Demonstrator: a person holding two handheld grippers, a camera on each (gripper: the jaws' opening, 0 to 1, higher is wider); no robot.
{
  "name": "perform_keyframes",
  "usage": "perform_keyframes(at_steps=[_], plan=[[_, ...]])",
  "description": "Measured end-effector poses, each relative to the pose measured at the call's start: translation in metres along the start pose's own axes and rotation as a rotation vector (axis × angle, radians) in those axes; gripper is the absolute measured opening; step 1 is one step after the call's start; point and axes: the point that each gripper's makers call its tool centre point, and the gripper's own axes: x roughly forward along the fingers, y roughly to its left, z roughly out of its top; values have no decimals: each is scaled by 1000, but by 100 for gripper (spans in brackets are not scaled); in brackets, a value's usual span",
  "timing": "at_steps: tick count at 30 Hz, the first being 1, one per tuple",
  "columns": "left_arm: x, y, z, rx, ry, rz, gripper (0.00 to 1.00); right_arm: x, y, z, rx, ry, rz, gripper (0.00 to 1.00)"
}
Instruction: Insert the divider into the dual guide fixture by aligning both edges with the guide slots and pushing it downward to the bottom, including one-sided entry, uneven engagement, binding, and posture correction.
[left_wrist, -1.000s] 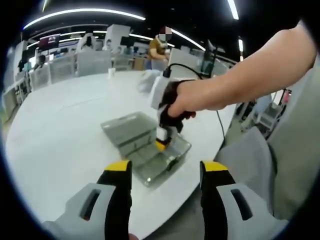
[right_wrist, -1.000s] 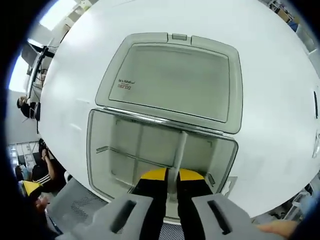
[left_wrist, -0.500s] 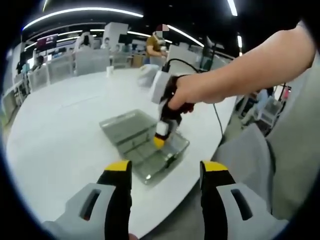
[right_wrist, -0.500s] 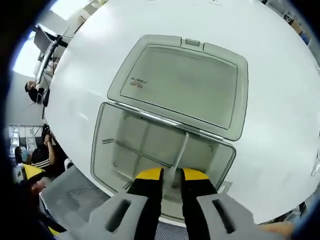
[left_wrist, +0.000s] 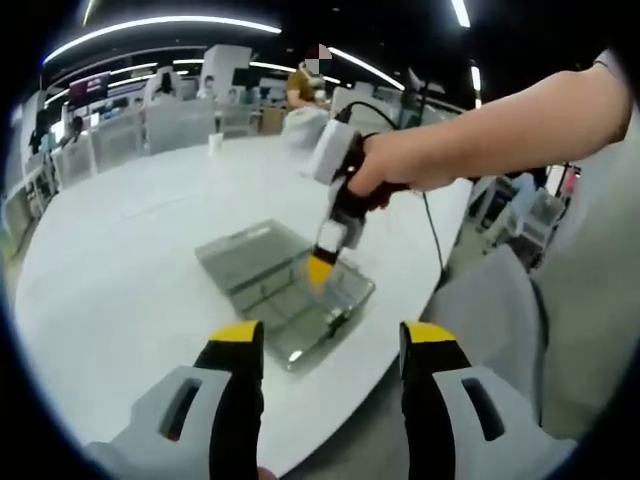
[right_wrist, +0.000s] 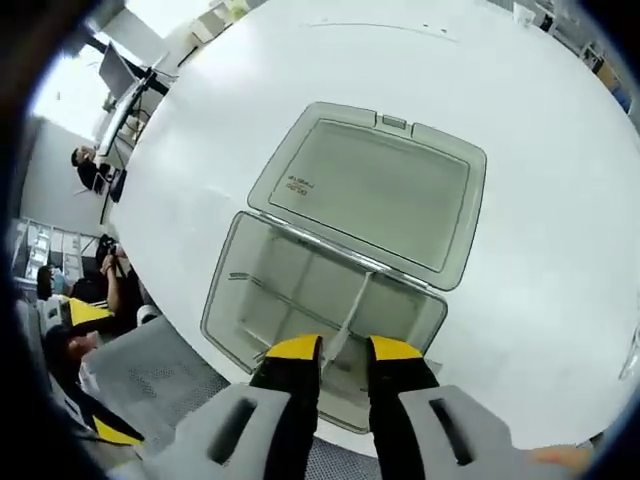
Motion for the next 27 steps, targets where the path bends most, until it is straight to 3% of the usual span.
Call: perform_keyframes(at_steps=[10, 14, 24, 27], plan=[[0, -5, 2, 12, 10, -1, 52, -10, 8, -2, -89, -45, 48, 11], [-1, -5, 2, 12, 11, 3, 52, -16, 14, 2, -211, -114, 71, 10], [-1, -7, 3, 14, 22, 15, 52, -32, 26, -6, -320, -183, 109, 13], [-2, -8, 4, 19, 24, 20, 52, -36, 30, -2, -398, -249, 122, 11]])
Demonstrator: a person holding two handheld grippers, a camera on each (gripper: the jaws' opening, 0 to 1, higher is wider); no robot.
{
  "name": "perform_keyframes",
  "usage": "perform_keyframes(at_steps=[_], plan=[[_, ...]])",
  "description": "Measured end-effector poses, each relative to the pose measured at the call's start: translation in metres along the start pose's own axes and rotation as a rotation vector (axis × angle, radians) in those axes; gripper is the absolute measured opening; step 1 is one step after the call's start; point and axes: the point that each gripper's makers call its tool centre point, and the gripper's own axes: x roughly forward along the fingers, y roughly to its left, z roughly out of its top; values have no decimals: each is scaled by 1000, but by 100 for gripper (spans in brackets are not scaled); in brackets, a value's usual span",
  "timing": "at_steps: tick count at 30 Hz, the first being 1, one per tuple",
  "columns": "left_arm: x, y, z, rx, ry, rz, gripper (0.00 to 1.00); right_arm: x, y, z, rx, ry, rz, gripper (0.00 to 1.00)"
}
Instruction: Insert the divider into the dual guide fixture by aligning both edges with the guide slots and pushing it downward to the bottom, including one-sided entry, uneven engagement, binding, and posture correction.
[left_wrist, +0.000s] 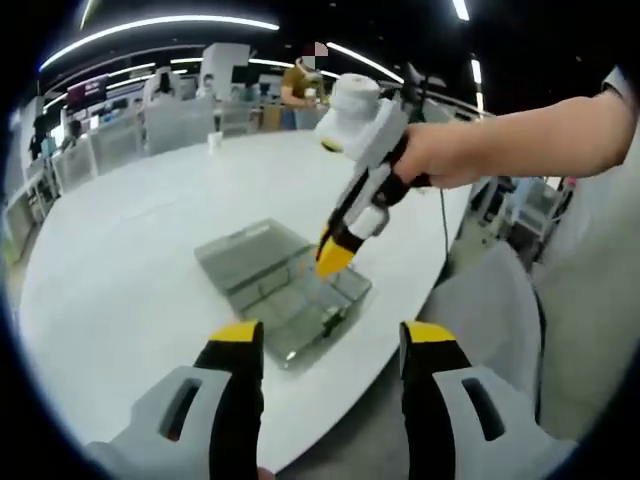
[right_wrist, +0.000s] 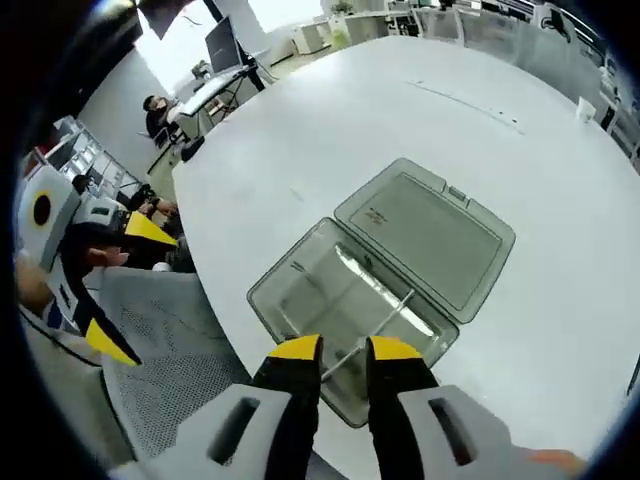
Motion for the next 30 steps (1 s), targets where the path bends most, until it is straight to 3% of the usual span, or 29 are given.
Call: perform_keyframes(at_steps=[9, 15, 30], plan=[[-1, 0, 2, 6, 4, 16, 52, -11, 5, -7, -83, -49, 15, 14], [-1, -2, 6, 10, 5, 25, 52, -18, 9, -8, -178, -117, 30, 17], [-1, -2, 8, 24, 24, 38, 52, -30, 25, -14, -282, -218, 42, 25]])
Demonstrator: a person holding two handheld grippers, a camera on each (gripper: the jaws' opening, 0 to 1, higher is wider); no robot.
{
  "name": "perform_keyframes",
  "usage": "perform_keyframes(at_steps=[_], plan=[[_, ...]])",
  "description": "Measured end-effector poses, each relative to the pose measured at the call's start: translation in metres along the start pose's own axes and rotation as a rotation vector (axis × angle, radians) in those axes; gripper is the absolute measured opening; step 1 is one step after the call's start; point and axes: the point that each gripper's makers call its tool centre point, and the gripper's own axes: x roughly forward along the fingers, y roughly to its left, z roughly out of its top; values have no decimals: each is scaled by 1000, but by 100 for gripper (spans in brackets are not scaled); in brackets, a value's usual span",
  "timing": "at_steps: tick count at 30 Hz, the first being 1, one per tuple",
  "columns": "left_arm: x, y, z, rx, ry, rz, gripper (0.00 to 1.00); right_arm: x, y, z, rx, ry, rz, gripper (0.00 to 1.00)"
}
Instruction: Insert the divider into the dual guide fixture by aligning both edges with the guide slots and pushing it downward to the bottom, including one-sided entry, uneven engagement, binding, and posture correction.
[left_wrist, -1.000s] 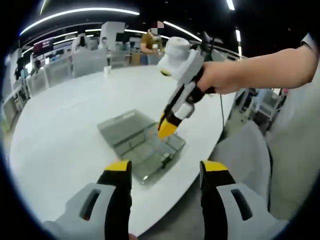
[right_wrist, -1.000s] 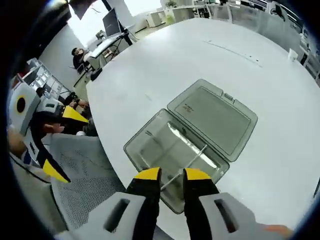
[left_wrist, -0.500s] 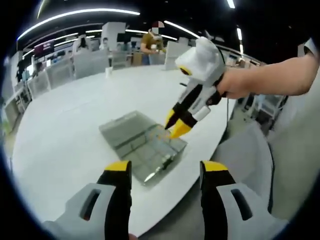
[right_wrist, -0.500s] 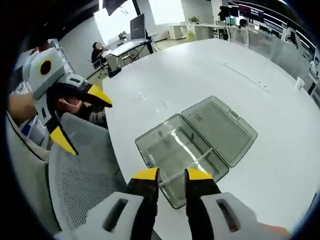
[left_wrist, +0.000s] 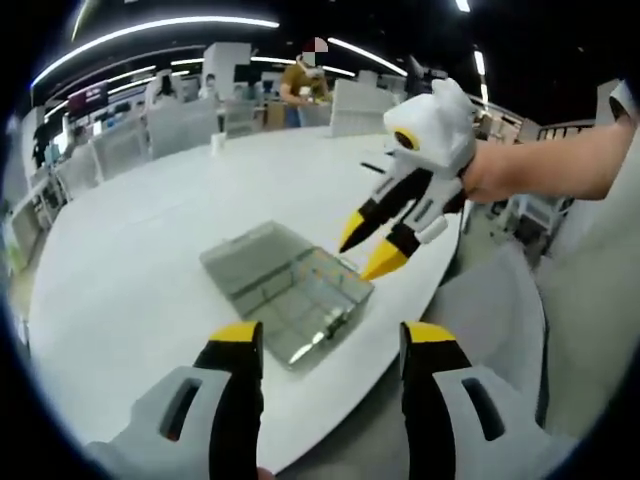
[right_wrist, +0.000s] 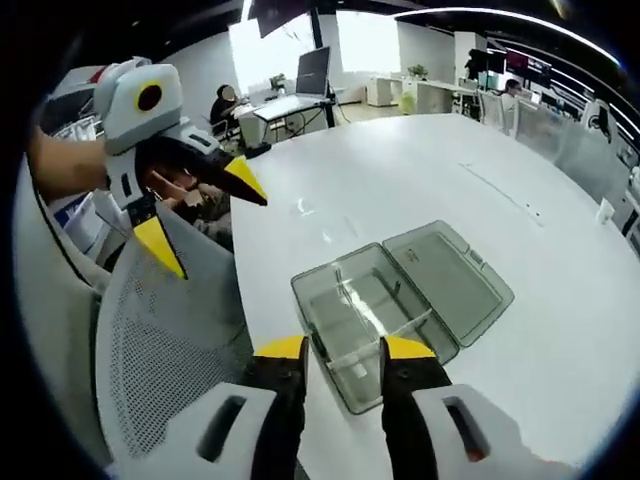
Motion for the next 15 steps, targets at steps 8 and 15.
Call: perform_keyframes(at_steps=[8, 15], plan=[[2, -2, 1, 6, 15, -4, 53, -8, 10, -3, -12, -57, 18, 33], [2, -3, 0, 8, 28, -9, 54, -12, 17, -11, 4, -82, 28, 41]])
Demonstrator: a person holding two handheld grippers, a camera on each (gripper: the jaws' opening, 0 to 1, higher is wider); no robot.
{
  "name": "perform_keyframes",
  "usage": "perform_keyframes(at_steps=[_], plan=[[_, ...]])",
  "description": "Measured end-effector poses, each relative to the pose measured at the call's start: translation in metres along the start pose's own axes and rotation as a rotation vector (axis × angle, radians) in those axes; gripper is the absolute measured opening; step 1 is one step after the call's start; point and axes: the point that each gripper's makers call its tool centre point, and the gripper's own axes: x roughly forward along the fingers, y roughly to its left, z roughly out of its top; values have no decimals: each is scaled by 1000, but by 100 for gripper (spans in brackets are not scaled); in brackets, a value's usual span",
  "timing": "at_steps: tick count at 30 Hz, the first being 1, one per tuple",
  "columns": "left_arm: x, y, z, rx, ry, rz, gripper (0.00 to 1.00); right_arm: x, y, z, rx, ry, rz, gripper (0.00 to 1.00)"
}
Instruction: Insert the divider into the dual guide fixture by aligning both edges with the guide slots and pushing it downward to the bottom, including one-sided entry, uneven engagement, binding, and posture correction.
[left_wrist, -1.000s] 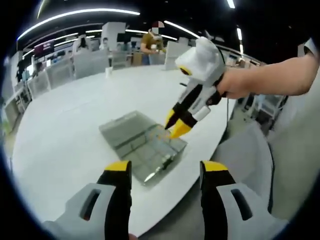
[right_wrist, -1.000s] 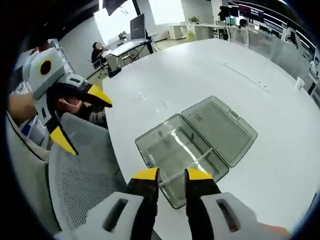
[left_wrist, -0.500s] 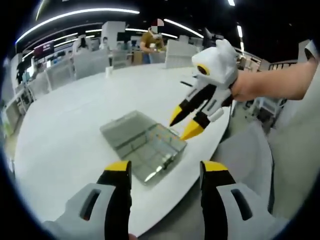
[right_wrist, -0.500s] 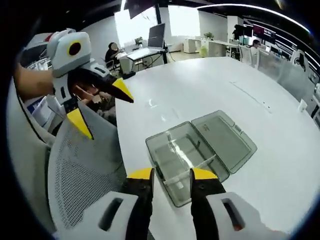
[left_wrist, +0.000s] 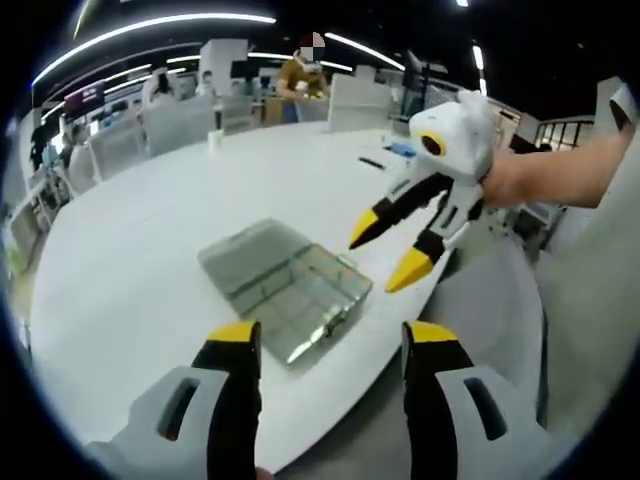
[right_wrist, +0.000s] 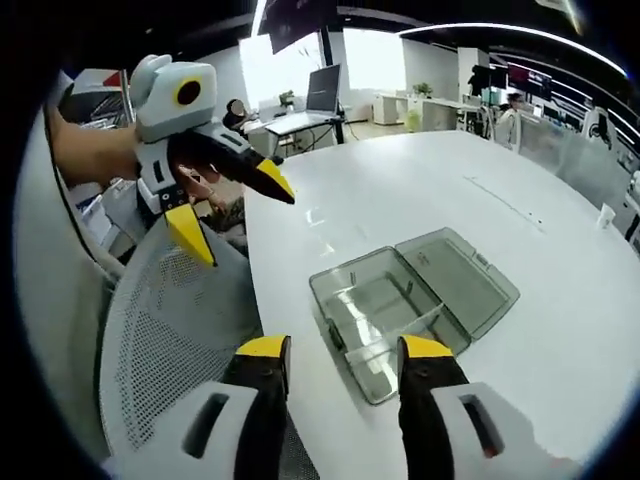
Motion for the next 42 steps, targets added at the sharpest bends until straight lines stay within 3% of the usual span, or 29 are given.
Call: perform_keyframes(at_steps=[20, 42], plan=[[3, -2, -10, -6, 32, -12, 57, -16, 15, 2, 20, -87, 7, 55], [5, 8, -13, -12, 50, -14, 58, -32, 19, 2, 18, -131, 20, 60]])
